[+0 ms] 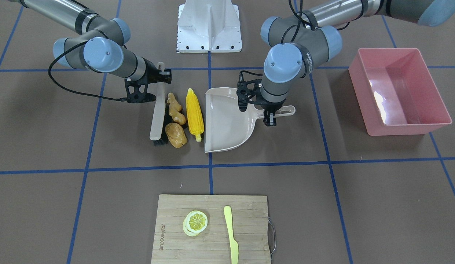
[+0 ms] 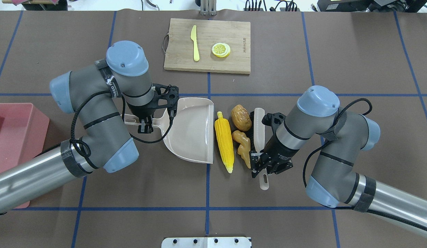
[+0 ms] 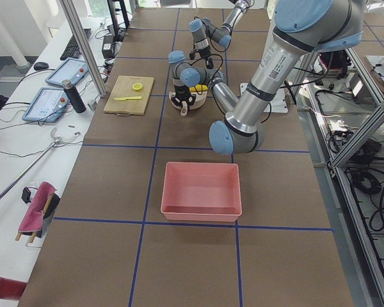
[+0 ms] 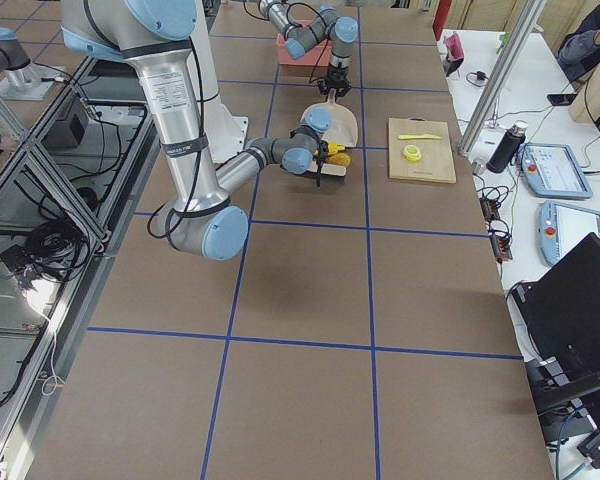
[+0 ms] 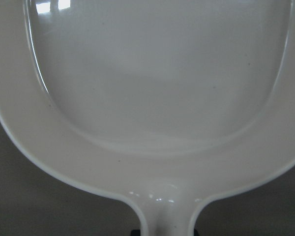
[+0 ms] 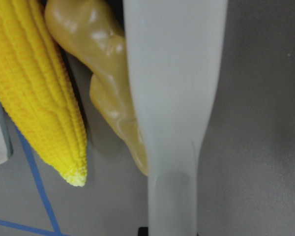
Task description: Sweep and dump trash into bin
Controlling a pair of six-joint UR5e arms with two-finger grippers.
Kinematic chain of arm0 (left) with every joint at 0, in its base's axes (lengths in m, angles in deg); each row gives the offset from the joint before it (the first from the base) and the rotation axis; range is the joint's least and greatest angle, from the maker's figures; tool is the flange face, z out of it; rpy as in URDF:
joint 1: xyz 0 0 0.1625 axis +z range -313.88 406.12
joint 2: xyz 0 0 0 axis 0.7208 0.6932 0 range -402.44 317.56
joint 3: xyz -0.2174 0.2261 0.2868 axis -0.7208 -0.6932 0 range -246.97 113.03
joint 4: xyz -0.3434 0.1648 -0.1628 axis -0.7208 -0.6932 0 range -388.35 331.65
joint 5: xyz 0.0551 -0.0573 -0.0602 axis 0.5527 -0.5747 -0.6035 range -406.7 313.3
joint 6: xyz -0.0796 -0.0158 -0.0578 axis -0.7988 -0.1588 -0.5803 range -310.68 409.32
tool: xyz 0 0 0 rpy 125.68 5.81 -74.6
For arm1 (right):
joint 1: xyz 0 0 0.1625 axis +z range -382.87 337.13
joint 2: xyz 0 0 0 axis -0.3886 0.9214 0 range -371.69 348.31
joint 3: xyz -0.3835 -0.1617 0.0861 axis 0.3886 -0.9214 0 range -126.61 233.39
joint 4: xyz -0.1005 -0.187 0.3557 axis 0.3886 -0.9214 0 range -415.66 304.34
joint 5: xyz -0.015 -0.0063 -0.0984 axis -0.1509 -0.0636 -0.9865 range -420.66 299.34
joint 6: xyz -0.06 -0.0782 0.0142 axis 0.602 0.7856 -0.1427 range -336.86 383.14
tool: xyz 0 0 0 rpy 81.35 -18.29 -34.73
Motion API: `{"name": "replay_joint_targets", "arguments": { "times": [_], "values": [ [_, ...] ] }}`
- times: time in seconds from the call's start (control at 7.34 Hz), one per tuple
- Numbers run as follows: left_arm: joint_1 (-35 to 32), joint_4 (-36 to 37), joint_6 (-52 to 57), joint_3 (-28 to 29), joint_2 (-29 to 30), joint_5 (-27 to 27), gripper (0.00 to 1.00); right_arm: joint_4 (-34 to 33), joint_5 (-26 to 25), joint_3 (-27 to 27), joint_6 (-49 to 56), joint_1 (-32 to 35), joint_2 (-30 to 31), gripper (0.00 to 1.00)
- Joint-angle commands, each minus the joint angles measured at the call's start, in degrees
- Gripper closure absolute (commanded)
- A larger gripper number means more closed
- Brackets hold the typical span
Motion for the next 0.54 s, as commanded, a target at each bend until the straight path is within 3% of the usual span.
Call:
{"name": "replay_joint_targets", "arguments": {
  "times": [0.0, 0.41],
  "values": [
    [0.2, 0.1, 0.0, 0.1, 0.0, 0.3, 1.00, 0.1, -0.1, 0.0, -0.1, 0.2, -0.9, 1.00],
    [1.7, 0.0, 0.0, 0.5, -0.2, 1.7, 1.00, 0.2, -1.4, 0.1, -0.7, 0.0, -1.9, 1.00]
  ]
}}
